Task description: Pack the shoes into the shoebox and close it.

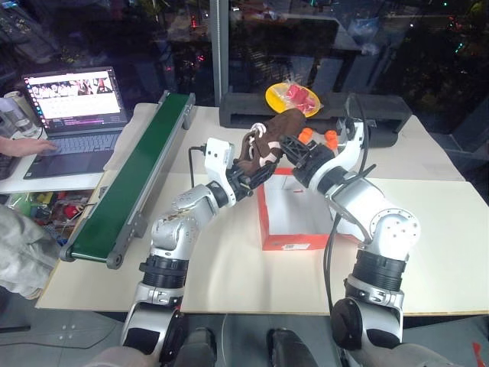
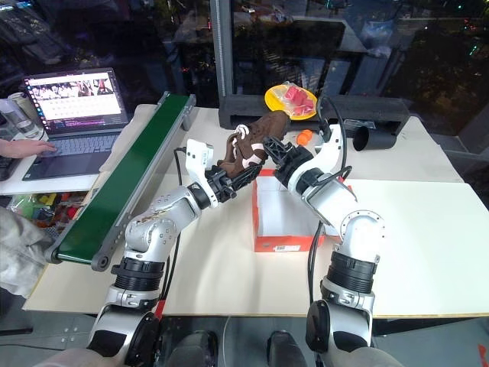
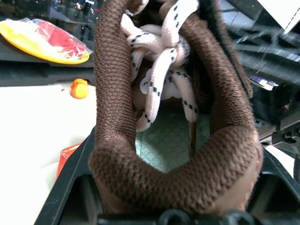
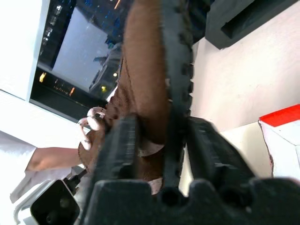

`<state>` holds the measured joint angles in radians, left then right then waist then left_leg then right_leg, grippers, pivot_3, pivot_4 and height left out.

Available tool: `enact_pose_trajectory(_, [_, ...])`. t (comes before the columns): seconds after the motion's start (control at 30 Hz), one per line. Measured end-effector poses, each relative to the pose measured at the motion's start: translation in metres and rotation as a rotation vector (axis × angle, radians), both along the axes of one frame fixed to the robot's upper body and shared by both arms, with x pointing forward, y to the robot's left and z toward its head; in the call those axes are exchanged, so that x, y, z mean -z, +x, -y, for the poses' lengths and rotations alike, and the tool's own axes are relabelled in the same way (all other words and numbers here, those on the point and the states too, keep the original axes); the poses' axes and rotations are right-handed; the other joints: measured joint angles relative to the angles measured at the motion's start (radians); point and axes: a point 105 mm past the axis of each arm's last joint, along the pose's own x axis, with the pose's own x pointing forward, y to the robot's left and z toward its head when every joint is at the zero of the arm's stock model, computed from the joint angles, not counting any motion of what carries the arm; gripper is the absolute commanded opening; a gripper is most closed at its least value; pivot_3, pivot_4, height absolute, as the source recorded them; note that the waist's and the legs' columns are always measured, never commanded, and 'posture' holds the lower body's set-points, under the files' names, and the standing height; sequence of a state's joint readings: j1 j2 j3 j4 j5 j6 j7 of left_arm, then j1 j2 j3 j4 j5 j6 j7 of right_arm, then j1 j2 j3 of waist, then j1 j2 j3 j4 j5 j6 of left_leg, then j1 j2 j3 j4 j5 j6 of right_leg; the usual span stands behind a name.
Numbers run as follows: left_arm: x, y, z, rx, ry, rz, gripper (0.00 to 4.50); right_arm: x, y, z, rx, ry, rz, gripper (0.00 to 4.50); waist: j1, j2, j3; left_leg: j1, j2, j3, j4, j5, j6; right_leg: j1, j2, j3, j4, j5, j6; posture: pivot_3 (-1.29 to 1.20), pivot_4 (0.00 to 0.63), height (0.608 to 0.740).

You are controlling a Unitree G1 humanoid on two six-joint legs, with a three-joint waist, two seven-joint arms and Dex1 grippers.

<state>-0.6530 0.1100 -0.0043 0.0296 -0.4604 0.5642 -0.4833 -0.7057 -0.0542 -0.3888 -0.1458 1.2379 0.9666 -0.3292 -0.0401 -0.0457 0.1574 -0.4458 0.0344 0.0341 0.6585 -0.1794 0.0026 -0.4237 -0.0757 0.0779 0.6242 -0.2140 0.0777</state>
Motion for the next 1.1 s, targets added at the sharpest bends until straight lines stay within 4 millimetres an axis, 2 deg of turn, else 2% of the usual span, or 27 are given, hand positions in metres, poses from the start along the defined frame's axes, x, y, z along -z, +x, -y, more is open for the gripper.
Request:
enact_pose_trajectory(0.27, [0.000, 0.000, 0.000, -0.006, 0.044, 0.037, 2.58, 0.000, 0.000, -0.003, 0.001, -0.008, 0.005, 0.75, 0.000, 0.000, 0.000, 0.000, 0.000, 0.000, 0.000, 0.000, 0.000, 0.000, 0.000, 0.000, 0.000, 0.000, 0.000, 0.00, 0.150, 0.734])
enact_pose_trajectory(0.3, [0.000, 0.000, 0.000, -0.005, 0.046, 0.039, 3.37, 0.000, 0.000, -0.003, 0.001, -0.007, 0.005, 0.72, 0.000, 0.001, 0.000, 0.000, 0.000, 0.000, 0.000, 0.000, 0.000, 0.000, 0.000, 0.000, 0.000, 0.000, 0.000, 0.00, 0.150, 0.734])
enact_pose_trajectory(0.4, [0.004, -0.004, 0.002, 0.017, 0.057, 0.043, 4.43, -0.002, 0.001, -0.002, 0.013, 0.008, 0.014, 0.72, 0.000, 0.001, 0.000, 0.000, 0.000, 0.000, 0.000, 0.000, 0.000, 0.000, 0.000, 0.000, 0.000, 0.000, 0.000, 0.00, 0.150, 0.734])
enact_pose_trajectory(0.57, [0.014, -0.008, 0.004, 0.047, 0.131, 0.049, 4.47, -0.003, 0.005, 0.010, 0.075, -0.033, 0.022, 0.72, 0.001, 0.001, 0.001, -0.001, 0.000, 0.000, 0.000, 0.000, 0.000, 0.000, -0.001, 0.000, -0.001, 0.000, 0.000, 0.00, 0.150, 0.734])
enact_pose_trajectory(0.7, [0.040, -0.016, -0.010, 0.077, 0.262, 0.047, 4.47, -0.020, 0.010, 0.045, 0.181, -0.186, 0.050, 0.72, -0.001, 0.006, 0.004, -0.001, 0.000, 0.000, -0.001, 0.000, 0.000, -0.001, -0.001, 0.000, -0.001, -0.001, -0.001, 0.00, 0.150, 0.734])
enact_pose_trajectory(0.77, [0.052, -0.018, -0.019, 0.080, 0.315, 0.033, 4.47, -0.024, 0.007, 0.061, 0.190, -0.327, 0.029, 0.72, -0.001, 0.007, 0.005, -0.001, 0.000, 0.000, -0.002, 0.000, 0.000, -0.001, -0.001, -0.001, 0.000, -0.002, -0.003, 0.00, 0.150, 0.734])
enact_pose_trajectory(0.83, [0.053, -0.019, -0.021, 0.084, 0.328, 0.046, 4.47, -0.018, 0.004, 0.070, 0.178, -0.424, -0.014, 0.72, 0.000, 0.007, 0.005, 0.000, 0.000, -0.001, -0.003, 0.000, 0.000, -0.001, -0.001, -0.002, -0.001, -0.003, -0.004, 0.00, 0.150, 0.734])
enact_pose_trajectory(0.97, [0.053, -0.022, -0.015, 0.115, 0.347, 0.074, 4.47, 0.009, -0.004, 0.083, 0.094, -0.632, -0.169, 0.72, 0.001, 0.008, 0.005, -0.001, 0.000, -0.001, -0.004, 0.000, 0.000, -0.001, -0.001, -0.002, -0.002, -0.003, -0.003, 0.00, 0.150, 0.734])
enact_pose_trajectory(1.1, [0.051, -0.024, -0.012, 0.121, 0.364, 0.104, 4.47, 0.024, -0.011, 0.090, 0.042, -0.756, -0.253, 0.72, 0.000, 0.008, 0.005, -0.001, 0.000, -0.001, -0.007, 0.000, 0.000, -0.001, -0.001, -0.002, -0.005, -0.003, -0.003, 0.00, 0.150, 0.734])
